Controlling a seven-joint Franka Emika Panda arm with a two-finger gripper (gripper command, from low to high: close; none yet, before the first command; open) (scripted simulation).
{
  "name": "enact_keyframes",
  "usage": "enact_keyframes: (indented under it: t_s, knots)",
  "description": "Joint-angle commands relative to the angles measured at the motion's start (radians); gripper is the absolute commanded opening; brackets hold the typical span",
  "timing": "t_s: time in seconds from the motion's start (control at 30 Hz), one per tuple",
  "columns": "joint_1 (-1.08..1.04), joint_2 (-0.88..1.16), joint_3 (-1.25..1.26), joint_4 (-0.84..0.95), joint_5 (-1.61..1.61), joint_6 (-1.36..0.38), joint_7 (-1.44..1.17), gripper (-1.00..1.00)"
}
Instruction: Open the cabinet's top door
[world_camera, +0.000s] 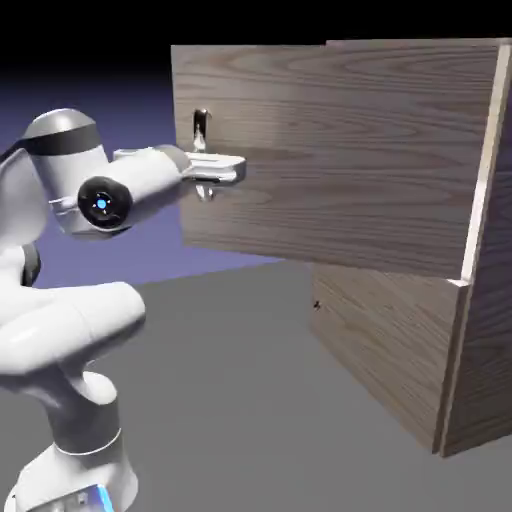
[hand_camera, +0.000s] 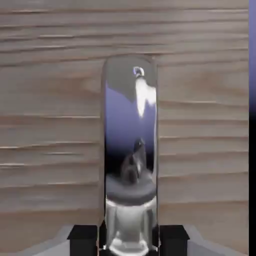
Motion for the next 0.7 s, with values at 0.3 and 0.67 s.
enact_keyframes:
  t_s: [0.3,0.67]
  knots:
    - [-0.004,0.362,-0.225,0.125,-0.33,-0.199,-0.261,-1.0]
    - [0.105,0.761,-0.403,0.352,-0.634,-0.346,-0.514,-1.0]
